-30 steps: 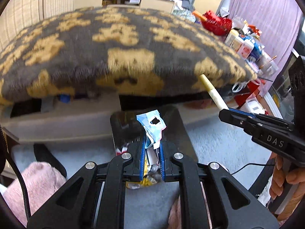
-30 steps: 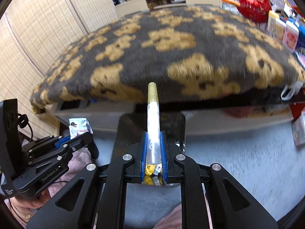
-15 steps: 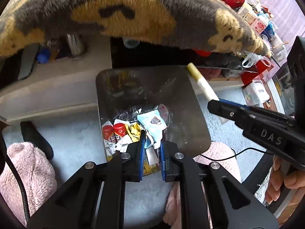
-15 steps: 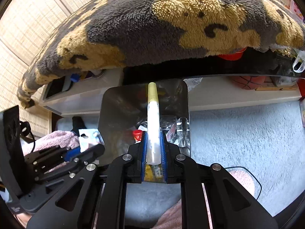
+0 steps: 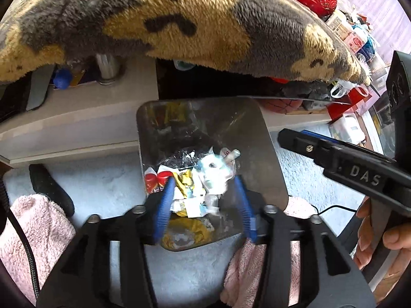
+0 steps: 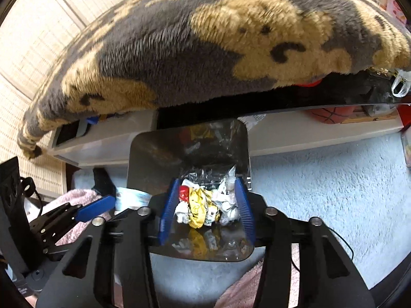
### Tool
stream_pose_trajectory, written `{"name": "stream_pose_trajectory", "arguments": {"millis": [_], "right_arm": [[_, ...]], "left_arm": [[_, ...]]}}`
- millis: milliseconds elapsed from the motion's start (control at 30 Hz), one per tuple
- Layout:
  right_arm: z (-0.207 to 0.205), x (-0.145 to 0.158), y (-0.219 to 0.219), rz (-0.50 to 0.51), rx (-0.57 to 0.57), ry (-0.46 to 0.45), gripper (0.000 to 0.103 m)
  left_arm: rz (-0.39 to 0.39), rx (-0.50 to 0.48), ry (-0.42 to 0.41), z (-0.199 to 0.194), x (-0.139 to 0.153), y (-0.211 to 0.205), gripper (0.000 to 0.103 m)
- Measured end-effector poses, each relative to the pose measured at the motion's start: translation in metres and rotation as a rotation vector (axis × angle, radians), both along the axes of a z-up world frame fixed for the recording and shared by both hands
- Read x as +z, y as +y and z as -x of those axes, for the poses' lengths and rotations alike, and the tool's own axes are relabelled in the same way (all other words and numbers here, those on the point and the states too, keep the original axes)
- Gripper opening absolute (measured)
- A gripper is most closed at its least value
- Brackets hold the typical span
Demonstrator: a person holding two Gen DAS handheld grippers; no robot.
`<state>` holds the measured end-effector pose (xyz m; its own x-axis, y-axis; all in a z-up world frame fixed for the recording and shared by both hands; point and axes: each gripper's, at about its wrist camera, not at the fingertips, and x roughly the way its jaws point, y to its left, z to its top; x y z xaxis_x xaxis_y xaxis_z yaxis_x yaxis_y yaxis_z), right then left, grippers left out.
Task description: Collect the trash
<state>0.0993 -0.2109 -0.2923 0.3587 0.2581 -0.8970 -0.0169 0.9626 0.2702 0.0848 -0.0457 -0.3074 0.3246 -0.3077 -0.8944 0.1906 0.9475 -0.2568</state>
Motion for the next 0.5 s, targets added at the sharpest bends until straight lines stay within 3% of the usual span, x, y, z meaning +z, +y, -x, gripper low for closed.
{"name": "stream_pose_trajectory", "arguments": {"millis": [233,467,500], "right_arm": [[0.008,0.028,-0.007,0.011,-0.022,-0.072,0.073],[0.022,0.081,-0.012,0.029,-0.035,-0.217,0.1],[0.025,0.09,-0.013,0.028,-0.036,-0.246,0.1]], "left_arm": [[-0.019,0.018,-0.094,0.011,0.033,0.006,0.077],[-0.041,0.032,-0.23,0.027,0.084,0.013,0.095],[-0.042,0.035,-0.248,0.028,0.091,0.015,0.095]]}}
